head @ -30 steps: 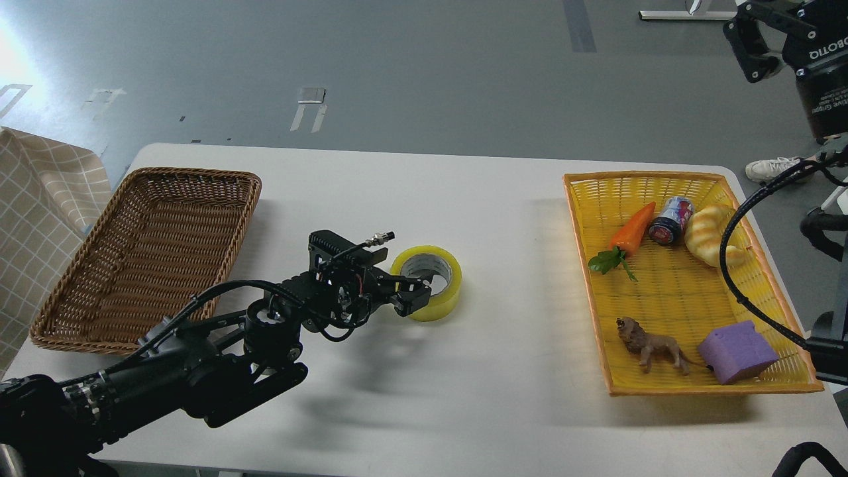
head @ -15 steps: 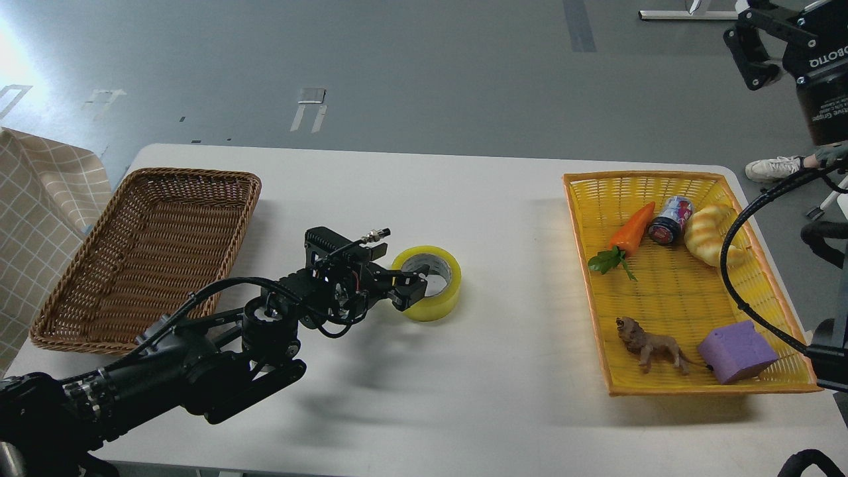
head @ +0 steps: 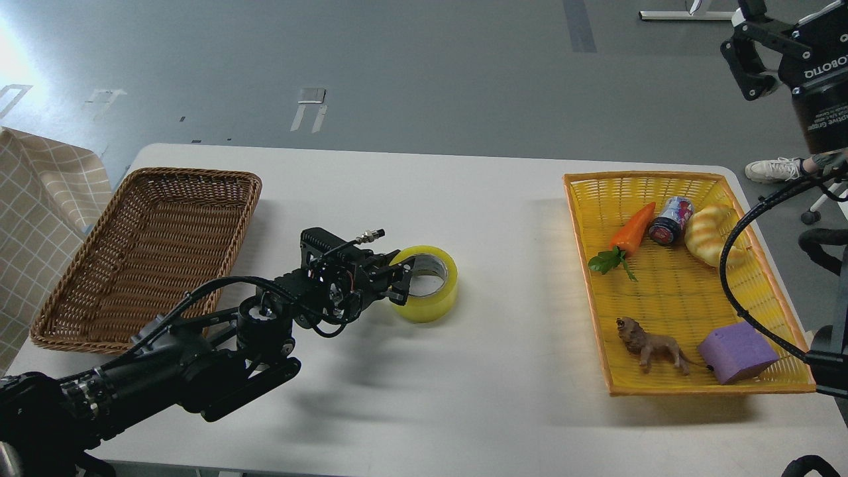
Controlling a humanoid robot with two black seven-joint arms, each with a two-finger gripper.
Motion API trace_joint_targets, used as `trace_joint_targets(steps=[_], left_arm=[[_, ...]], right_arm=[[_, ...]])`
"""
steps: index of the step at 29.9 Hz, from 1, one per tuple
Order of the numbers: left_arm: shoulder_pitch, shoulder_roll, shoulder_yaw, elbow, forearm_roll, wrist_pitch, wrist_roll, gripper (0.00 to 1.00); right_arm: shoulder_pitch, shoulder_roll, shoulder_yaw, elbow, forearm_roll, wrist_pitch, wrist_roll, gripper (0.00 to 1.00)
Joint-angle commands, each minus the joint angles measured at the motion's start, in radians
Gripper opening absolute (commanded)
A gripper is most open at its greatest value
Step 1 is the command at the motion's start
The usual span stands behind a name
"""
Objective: Place and transfer tape with both arms
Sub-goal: 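Hook the left gripper into the tape roll's hole and grip it, then lift the tape roll and carry it over the wicker basket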
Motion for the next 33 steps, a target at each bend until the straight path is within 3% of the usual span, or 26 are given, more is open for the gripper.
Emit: trace_joint_targets(steps=[1, 6, 15, 26, 30, 33], left_arm=[[-0.004, 0.007, -0.001, -0.001, 0.001, -0.002, -0.006, 0.05], [-0.036, 0.014, -0.002, -0.010, 0.001, -0.002, -0.023, 0.05], [-0.137, 0.131, -0.002, -0.065, 0.001, -0.008, -0.043, 0.05], [-0.221, 0.424, -0.010, -0.153, -0.001, -0.012, -0.166, 0.06], [-0.220, 0.551, -0.016, -0.160, -0.021, -0.006, -0.231, 0.07], [-0.208, 0.603, -0.010, -0.160, -0.071, -0.005, -0.242, 0.07]], right_arm=[[0.001, 0.005, -0.002, 0.000, 0.000, 0.000, 0.000, 0.99], [-0.001, 0.009, -0.003, 0.000, 0.000, 0.000, 0.000, 0.99], [0.012, 0.009, -0.009, -0.001, 0.000, 0.000, 0.000, 0.99], [0.012, 0.009, -0.017, 0.000, 0.000, 0.000, 0.002, 0.99], [0.010, 0.009, -0.017, -0.003, -0.002, 0.000, 0.000, 0.99], [0.009, 0.009, -0.020, -0.003, -0.002, 0.000, 0.000, 0.99]])
